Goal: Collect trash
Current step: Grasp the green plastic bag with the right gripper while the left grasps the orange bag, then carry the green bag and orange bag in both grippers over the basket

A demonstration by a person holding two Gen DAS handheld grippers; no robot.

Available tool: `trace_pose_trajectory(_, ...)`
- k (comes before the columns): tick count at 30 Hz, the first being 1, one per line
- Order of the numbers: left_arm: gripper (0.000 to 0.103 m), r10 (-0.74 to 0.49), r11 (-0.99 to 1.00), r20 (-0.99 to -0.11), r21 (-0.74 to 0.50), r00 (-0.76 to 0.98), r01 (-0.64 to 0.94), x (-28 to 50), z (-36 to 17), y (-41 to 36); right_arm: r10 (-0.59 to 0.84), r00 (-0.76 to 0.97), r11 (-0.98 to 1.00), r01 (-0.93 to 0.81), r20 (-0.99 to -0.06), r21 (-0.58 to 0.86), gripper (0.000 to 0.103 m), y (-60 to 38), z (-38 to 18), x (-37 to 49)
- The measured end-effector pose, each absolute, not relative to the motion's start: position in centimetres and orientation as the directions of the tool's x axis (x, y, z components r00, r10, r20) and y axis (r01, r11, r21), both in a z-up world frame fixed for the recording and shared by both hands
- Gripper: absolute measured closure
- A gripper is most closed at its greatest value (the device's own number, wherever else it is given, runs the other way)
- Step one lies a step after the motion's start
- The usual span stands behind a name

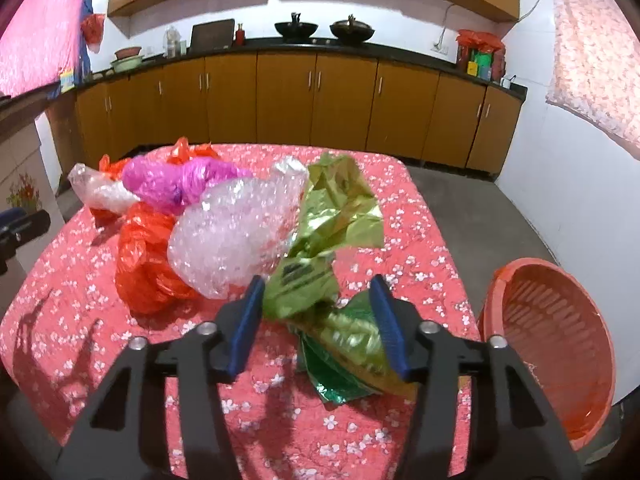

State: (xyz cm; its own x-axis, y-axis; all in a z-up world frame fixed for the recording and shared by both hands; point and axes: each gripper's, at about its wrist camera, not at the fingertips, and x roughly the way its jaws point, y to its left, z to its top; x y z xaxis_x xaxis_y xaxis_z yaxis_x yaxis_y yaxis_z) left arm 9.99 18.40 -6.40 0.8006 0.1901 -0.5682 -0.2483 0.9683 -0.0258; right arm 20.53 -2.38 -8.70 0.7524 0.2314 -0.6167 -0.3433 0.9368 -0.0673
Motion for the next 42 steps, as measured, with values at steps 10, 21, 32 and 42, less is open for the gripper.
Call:
trace_pose_trajectory(10,0.008,0.139,0.98,-0.581,-0.038,0.802,-0.197,11.6,-6.5,16.1,0.267,0.753,0.944,-0.33,-0.602,0.005,0.073,-4.0,-8.0,19.9)
trace_pose_trajectory(21,0.008,0.096,0.982,-0.643,-0.065,0.76,-0.179,16.3,-7.8,12.3,0.251,0.788,0.963,-0.265,-0.562,0.058,0.073,-8.1,-6.0,18.8)
trace_pose_trajectory(32,0.031,0.111,0.979,-0.721,-0.037,0.684,-0.198,18.8,-10.3,11.5,0.229,0.793,0.97,-0.232,-0.564,0.067,0.073,-10.0,-5.9,18.2)
trace_pose_trajectory(42,0.06,0.071,0.987,-0.706,-0.053,0.705,-0.153,17.5,-9.5,11.7,0.23,0.801,0.97,-0.232,-0.553,0.067,0.073,-10.4,-5.3,17.4)
